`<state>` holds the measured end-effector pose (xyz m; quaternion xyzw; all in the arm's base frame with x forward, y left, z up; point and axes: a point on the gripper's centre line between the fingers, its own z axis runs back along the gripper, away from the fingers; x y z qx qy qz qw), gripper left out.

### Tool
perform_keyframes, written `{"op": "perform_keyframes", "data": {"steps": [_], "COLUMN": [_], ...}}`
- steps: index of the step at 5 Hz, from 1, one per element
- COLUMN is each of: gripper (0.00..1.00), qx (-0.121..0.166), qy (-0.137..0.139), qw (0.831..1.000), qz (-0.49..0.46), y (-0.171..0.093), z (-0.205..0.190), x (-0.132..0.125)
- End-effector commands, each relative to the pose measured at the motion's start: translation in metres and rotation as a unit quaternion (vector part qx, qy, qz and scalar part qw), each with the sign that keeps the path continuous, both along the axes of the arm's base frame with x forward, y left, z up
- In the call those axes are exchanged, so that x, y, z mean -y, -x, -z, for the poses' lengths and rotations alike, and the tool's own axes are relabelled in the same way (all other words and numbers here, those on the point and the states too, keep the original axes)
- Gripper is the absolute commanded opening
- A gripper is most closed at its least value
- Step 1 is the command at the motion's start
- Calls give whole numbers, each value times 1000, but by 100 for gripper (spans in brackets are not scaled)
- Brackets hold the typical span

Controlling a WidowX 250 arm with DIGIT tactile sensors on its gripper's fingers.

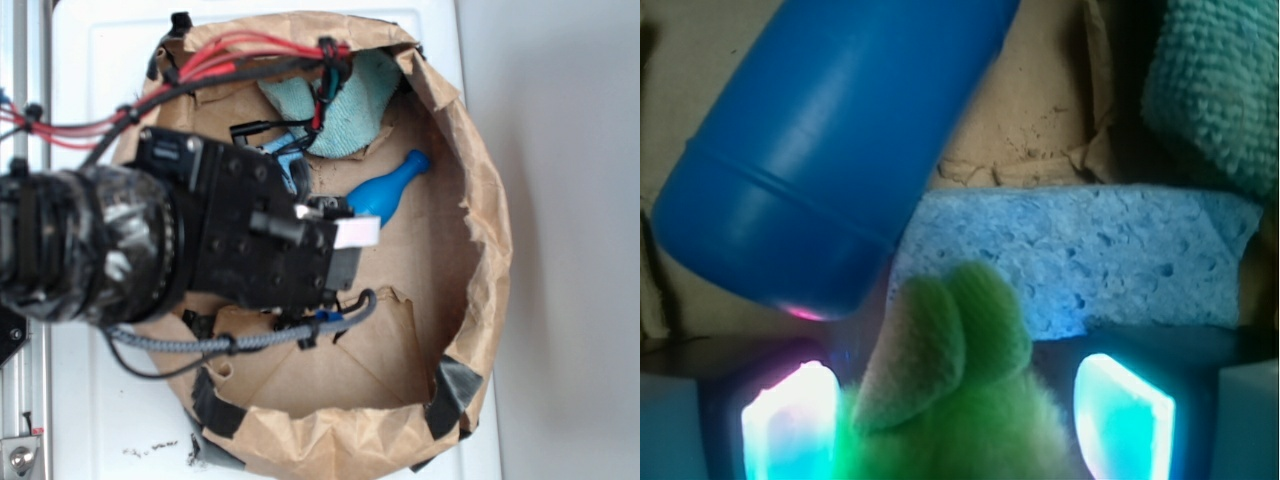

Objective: Grab the green animal.

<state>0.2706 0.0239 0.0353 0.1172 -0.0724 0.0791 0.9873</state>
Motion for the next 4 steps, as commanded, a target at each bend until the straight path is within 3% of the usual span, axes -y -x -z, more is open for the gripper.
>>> {"op": "perform_keyframes", "data": {"steps": [1, 3, 4], "gripper": [0, 0, 0], "qx": [42, 63, 76], "qy": [-3, 3, 30], "qw": [999, 998, 997], "qz": [-7, -12, -10], "y": [-13, -4, -4], "z": [-21, -10, -17], "x": [-3, -3, 3]}}
